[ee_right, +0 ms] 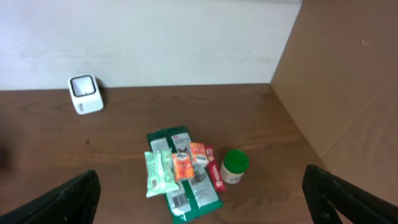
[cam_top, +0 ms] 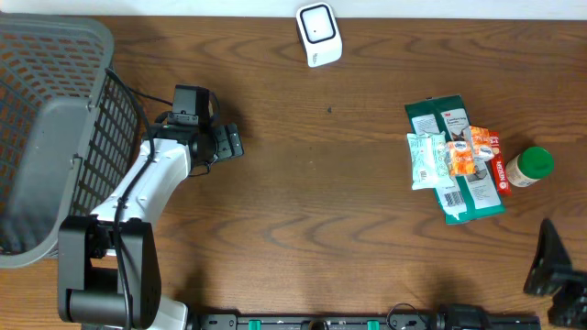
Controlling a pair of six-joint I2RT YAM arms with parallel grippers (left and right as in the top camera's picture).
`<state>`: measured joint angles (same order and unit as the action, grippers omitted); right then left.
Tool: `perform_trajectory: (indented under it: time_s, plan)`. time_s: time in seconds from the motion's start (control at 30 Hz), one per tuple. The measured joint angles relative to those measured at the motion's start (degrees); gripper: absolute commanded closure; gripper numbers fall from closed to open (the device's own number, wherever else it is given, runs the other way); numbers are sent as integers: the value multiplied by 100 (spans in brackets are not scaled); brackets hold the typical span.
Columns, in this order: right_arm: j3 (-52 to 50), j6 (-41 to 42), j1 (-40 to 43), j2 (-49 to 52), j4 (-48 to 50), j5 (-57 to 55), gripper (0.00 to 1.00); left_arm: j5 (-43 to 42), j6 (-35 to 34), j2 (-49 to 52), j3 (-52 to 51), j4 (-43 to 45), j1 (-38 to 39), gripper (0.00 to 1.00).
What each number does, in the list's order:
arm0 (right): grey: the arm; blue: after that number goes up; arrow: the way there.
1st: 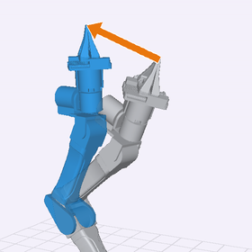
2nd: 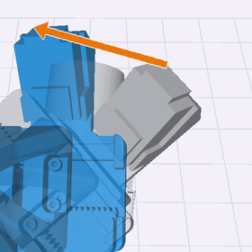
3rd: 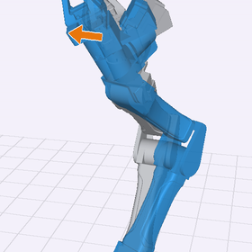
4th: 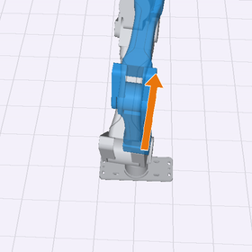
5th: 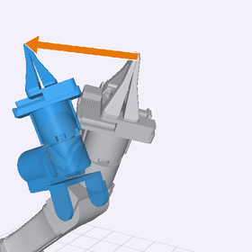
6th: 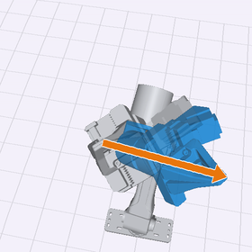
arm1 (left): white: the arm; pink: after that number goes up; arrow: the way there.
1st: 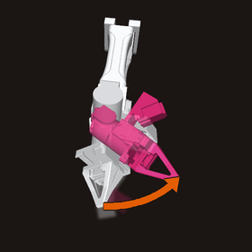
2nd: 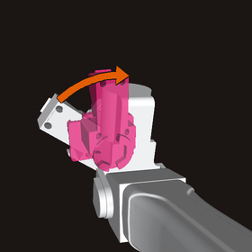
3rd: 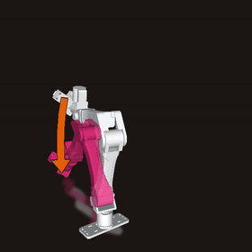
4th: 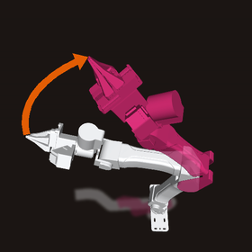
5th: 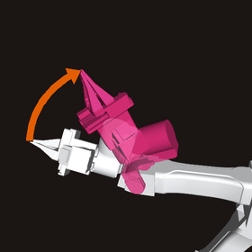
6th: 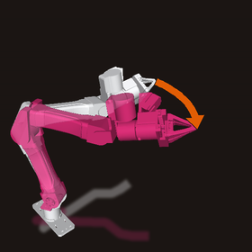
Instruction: Scan the item barcode
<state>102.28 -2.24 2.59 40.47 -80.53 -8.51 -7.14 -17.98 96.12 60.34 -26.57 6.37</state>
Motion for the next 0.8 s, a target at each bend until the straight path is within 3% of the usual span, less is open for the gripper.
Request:
perform_trajectory:
  time_s: [0.2, 0.37, 0.53, 0.8]
  plan:
    - [-1014, 0, -107, -966, 68, 15, 1, 2, 0, 0, 0, 2, 0, 6]
    - [-2120, 0, -348, -1904, 793, 17, 1, 2, 0, 0, 0, 7, 0, 6]
    - [-3670, 4, -417, -3145, 2094, 17, 1, 0, 0, 0, 0, 0, 0, 7]
    - [-5281, 4, -417, -3967, 4247, 83, 1, 2, 0, 0, 0, 0, 0, 6]
